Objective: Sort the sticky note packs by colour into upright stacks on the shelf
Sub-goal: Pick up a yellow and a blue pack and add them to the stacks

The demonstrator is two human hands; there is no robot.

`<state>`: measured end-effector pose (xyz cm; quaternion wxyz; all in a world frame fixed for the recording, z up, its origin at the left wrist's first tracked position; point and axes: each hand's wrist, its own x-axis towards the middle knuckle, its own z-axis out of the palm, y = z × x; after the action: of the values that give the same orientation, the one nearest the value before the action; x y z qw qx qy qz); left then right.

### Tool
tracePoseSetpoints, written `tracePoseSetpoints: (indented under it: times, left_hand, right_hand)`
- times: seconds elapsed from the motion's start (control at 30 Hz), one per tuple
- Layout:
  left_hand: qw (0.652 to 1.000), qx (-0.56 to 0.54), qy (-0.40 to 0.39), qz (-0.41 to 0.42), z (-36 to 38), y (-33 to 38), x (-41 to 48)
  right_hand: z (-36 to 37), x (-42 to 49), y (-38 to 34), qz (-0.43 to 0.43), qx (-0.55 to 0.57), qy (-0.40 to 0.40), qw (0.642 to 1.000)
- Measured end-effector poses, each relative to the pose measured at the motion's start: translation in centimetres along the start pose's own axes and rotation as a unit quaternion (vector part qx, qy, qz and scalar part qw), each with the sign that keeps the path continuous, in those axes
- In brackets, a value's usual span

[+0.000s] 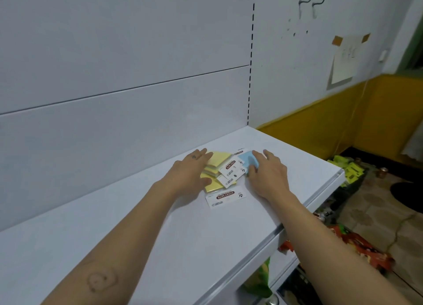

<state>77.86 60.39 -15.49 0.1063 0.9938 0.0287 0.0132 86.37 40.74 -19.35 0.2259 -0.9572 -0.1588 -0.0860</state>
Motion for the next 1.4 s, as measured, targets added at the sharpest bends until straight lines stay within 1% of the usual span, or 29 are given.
tracePoseSetpoints:
  times: [0.1, 0.2, 0.3, 0.43, 0.53, 0.63, 0.73, 0.8, 0.87, 1.0, 1.1, 1.17, 1.27, 1.4]
  left_hand:
    - [1.0, -0.002, -0.016, -0.001, 0.6, -0.3, 0.9]
    - [1.0, 0.006, -0.011, -0.014, 1.4, -0.1, 1.1]
    - [0.998, 0.054, 0.033, -0.01, 1.7, 0.3, 0.7]
    - [0.987, 0.096, 0.124, -0.029, 2.0, 0.6, -0.4]
    - [0.982, 0.073, 0.166, -0.052, 2.4, 0.7, -1.0]
    - [0.978, 0.006, 0.194, -0.069, 2.8, 0.8, -1.7]
    - [0.98, -0.059, 0.164, -0.099, 3.0, 1.1, -2.6]
    - [0.981, -0.042, 0.148, -0.119, 2.6, 1.3, -3.1]
    - [0.978, -0.041, 0.151, -0.139, 2.4, 1.2, -3.7]
    - [0.97, -0.038, 0.18, -0.159, 3.3, 0.4, -4.5]
    - [0.963, -0.029, 0.179, -0.198, 3.6, 0.0, -4.5]
    - [0.96, -0.047, 0.165, -0.219, 3.4, 0.1, -4.4]
    - [0.959, -0.072, 0.169, -0.215, 3.4, 0.3, -4.5]
    - [0.96, -0.106, 0.184, -0.181, 3.2, -0.1, -4.6]
  right_hand:
    - [0.2, 0.1, 0.1, 0.003, -0.013, -0.018, 1.0]
    - [0.2, 0.1, 0.0, -0.005, -0.034, -0.025, 0.999]
    - [0.0, -0.1, -0.1, -0.011, -0.043, -0.027, 0.999]
    - [0.0, -0.1, -0.2, -0.014, -0.028, -0.011, 0.999]
    - [0.1, 0.0, -0.1, -0.007, -0.014, -0.01, 1.0]
    - [0.1, 0.0, 0.0, 0.003, 0.006, -0.002, 1.0]
    - [0.1, 0.0, 0.1, 0.008, 0.035, 0.008, 0.999]
    - [0.0, 0.0, 0.1, 0.007, 0.05, 0.014, 0.999]
    - [-0.1, -0.1, 0.1, 0.004, 0.062, 0.017, 0.998]
    - [0.0, -0.1, 0.2, -0.006, 0.087, 0.019, 0.996]
    - [-0.3, -0.1, 0.3, 0.015, 0.117, 0.004, 0.993]
    - [-0.4, 0.0, 0.4, 0.027, 0.106, -0.011, 0.994]
    - [-0.6, -0.1, 0.4, 0.03, 0.106, -0.029, 0.994]
    - [-1.2, -0.5, 0.2, 0.03, 0.165, -0.036, 0.985]
